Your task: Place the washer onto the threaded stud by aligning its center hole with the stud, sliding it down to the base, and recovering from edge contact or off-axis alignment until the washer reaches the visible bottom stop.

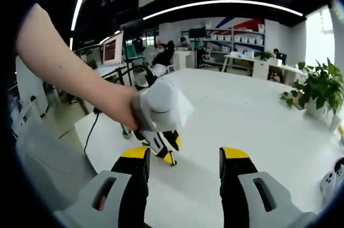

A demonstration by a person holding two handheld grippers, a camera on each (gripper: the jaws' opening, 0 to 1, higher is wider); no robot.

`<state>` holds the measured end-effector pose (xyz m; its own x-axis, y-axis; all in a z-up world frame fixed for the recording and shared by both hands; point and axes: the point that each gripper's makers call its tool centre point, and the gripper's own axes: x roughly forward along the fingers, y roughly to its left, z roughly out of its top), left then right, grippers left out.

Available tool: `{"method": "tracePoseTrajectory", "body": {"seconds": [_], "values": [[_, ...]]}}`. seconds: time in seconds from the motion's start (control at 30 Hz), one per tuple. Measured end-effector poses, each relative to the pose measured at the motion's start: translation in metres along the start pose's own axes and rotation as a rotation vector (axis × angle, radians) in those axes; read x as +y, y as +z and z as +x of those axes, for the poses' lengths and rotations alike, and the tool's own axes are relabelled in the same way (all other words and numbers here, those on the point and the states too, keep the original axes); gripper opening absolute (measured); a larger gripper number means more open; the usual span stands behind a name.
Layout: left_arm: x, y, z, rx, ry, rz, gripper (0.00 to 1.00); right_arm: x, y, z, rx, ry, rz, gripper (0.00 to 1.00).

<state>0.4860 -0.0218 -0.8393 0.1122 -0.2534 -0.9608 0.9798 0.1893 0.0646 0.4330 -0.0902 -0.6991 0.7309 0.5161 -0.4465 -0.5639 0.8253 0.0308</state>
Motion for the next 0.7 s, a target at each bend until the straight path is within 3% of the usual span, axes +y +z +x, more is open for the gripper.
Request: {"method": "tracePoseTrajectory", "body": {"seconds": [0.3, 0.7], "values": [[0.005, -0.019, -0.016, -0.015, 0.019, -0.076, 0.23, 0.001, 0.0, 0.0, -0.003, 0.0, 0.001, 0.54], [-0.008, -0.038, -0.028, -0.047, 0.015, -0.169, 0.23, 0.001, -0.001, 0.0, 0.004, -0.003, -0.013, 0.55]]}}
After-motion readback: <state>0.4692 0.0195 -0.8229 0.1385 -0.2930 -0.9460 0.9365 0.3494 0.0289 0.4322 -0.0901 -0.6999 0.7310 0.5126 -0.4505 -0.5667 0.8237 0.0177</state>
